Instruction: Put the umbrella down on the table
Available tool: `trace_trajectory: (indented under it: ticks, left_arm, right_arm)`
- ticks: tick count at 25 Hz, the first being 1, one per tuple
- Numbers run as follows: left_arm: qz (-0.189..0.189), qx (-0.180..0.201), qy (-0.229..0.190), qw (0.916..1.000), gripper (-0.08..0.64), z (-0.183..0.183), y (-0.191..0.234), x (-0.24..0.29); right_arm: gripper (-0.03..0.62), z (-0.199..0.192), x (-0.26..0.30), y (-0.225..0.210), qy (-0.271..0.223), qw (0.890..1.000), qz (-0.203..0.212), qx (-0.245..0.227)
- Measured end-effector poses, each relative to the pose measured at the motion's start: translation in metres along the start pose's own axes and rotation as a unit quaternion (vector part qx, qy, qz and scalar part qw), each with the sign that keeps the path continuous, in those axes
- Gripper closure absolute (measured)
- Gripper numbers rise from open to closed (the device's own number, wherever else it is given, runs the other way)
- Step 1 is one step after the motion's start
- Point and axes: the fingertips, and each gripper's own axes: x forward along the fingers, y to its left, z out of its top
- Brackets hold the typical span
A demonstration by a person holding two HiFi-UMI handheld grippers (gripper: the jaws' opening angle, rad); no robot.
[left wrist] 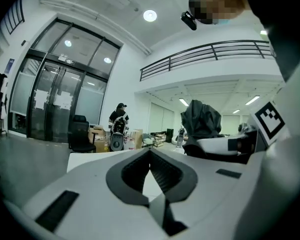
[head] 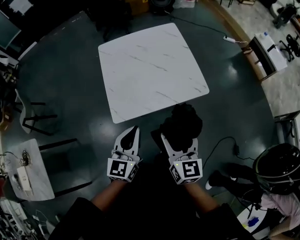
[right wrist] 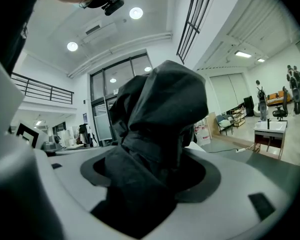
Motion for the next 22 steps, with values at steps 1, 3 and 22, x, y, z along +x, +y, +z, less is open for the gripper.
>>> trace_trajectory:
  ticks: [1, 3, 22]
  left_arm:
    - [0.001, 0.003, -0.002, 1.0, 0.552, -0.002, -0.002, 0.005]
    - [0.001, 0.013, -0.001, 0.9999, 0.552, -0.002, -0.006, 0.014]
    - [-0.043, 0.005, -0.019, 0.9989, 0.552, 0.009, 0.008, 0.1]
  right_arm:
    - [0.247, -0.001, 0.001, -0.008, 0.006, 1.0, -0.003, -0.001]
    - [0.247, -0.002, 0.002, -0.024, 0.016, 1.0, -0.013, 0.0]
    - [0.247, -0.002, 0.05, -0.071, 0.034, 0.998, -0.058, 0.009]
